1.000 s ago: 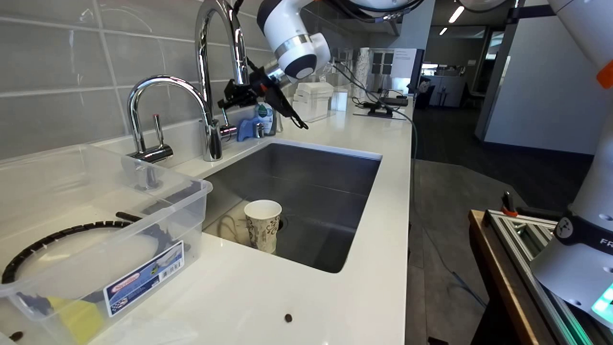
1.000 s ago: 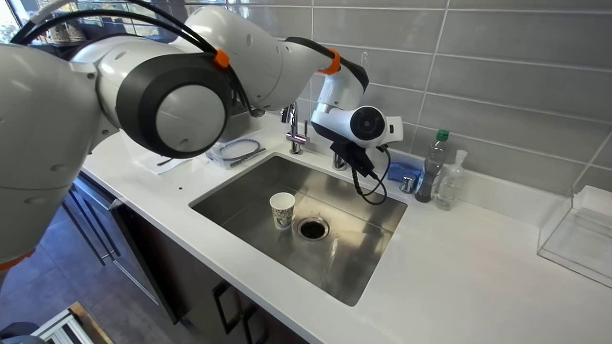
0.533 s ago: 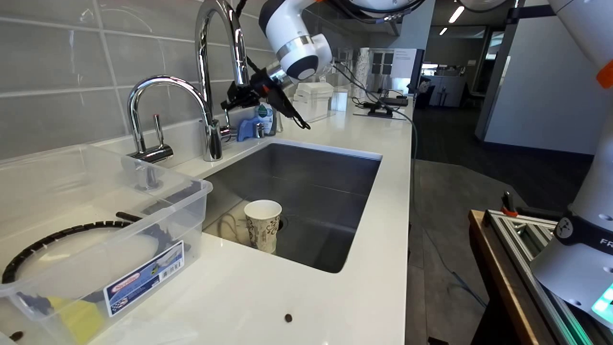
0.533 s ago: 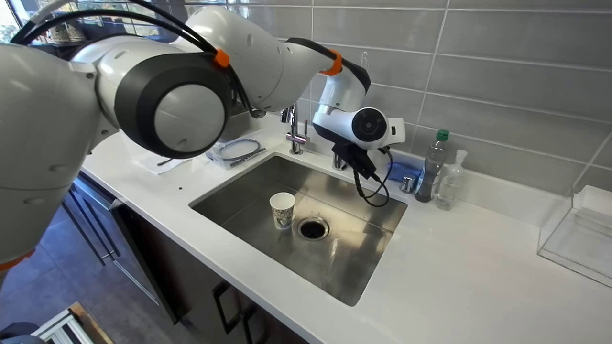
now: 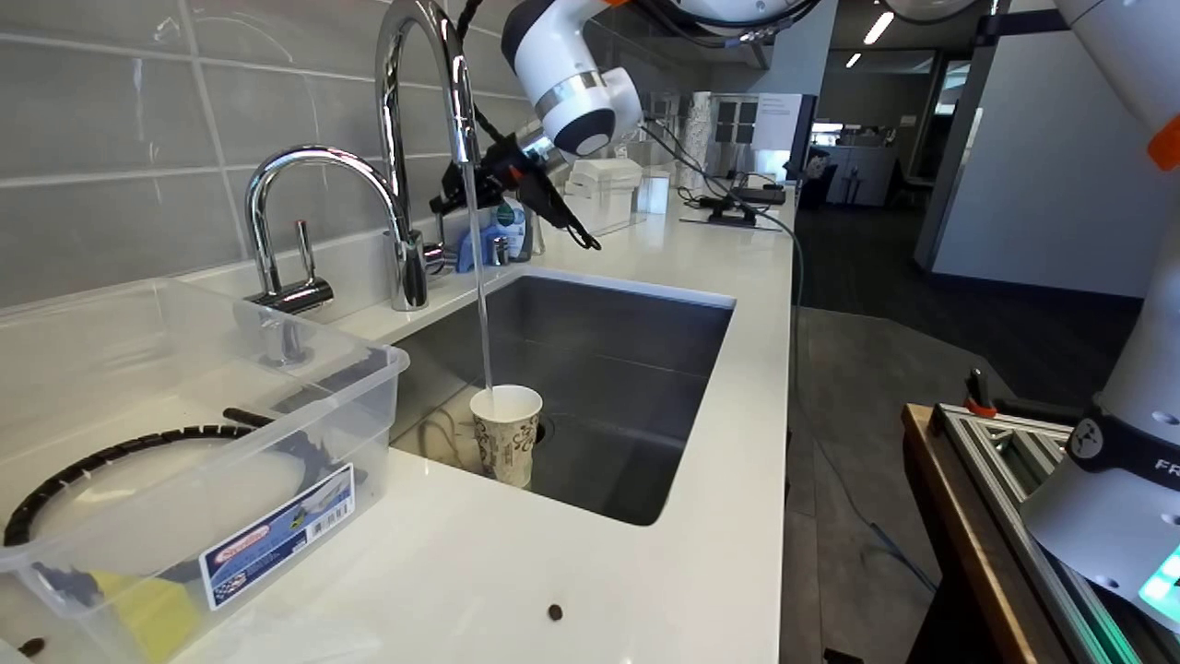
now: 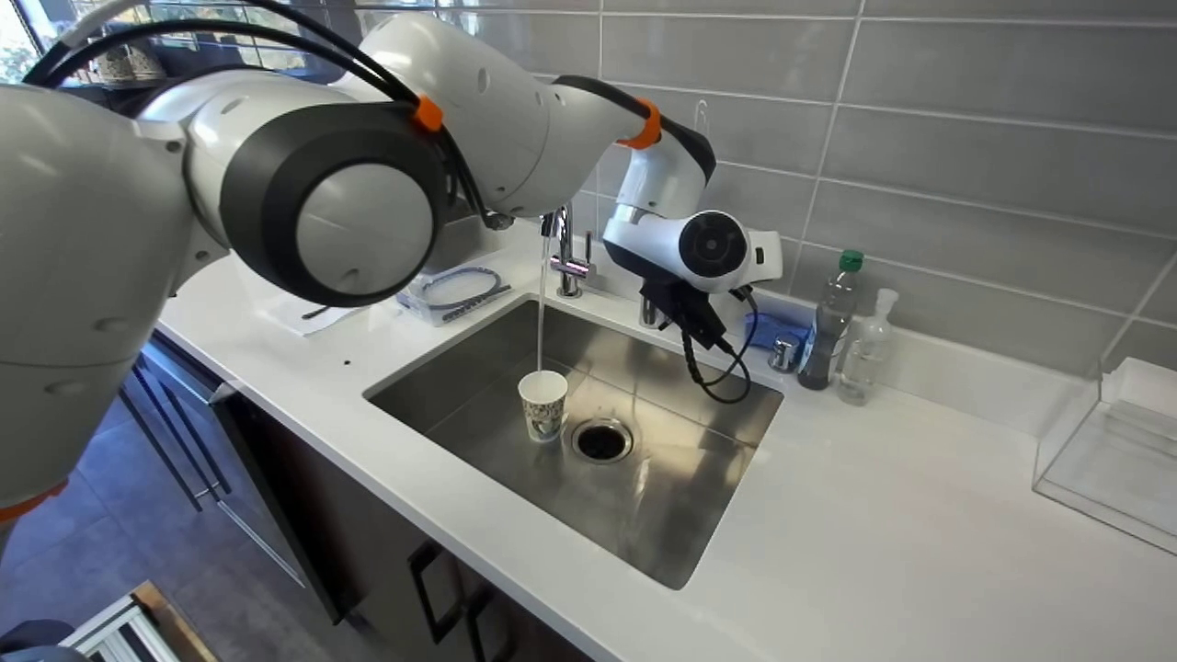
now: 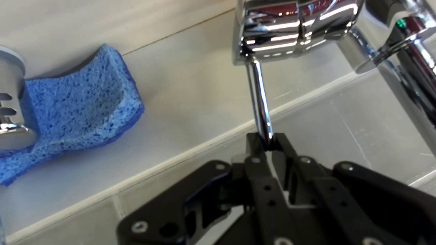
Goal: Open then close the tap
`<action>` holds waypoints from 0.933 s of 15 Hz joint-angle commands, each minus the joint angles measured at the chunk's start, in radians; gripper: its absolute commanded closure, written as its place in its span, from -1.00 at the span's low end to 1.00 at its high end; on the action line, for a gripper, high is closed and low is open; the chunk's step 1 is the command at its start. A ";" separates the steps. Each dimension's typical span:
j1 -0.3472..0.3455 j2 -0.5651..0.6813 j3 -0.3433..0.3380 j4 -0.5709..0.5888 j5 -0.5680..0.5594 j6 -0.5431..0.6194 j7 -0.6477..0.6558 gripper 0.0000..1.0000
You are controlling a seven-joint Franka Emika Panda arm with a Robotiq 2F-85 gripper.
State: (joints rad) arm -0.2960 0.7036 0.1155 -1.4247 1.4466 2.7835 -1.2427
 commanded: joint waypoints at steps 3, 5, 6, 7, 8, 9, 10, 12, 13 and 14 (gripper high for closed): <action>0.001 -0.059 0.022 -0.064 -0.004 -0.051 -0.005 0.74; 0.004 -0.081 0.036 -0.087 -0.002 -0.067 -0.013 0.73; 0.005 -0.093 0.044 -0.101 0.000 -0.071 -0.024 0.70; 0.005 -0.104 0.050 -0.113 0.003 -0.075 -0.032 0.69; 0.005 -0.115 0.059 -0.123 0.006 -0.082 -0.038 0.69; 0.005 -0.122 0.059 -0.135 0.005 -0.082 -0.041 0.69; 0.003 -0.131 0.062 -0.146 0.006 -0.090 -0.038 0.71; 0.007 -0.135 0.058 -0.155 0.000 -0.077 -0.046 0.73; 0.016 -0.136 0.047 -0.158 -0.015 -0.051 -0.040 0.75; 0.025 -0.143 0.033 -0.168 -0.039 -0.033 -0.016 0.52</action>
State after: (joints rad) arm -0.2973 0.6297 0.1386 -1.5063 1.4439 2.7794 -1.2965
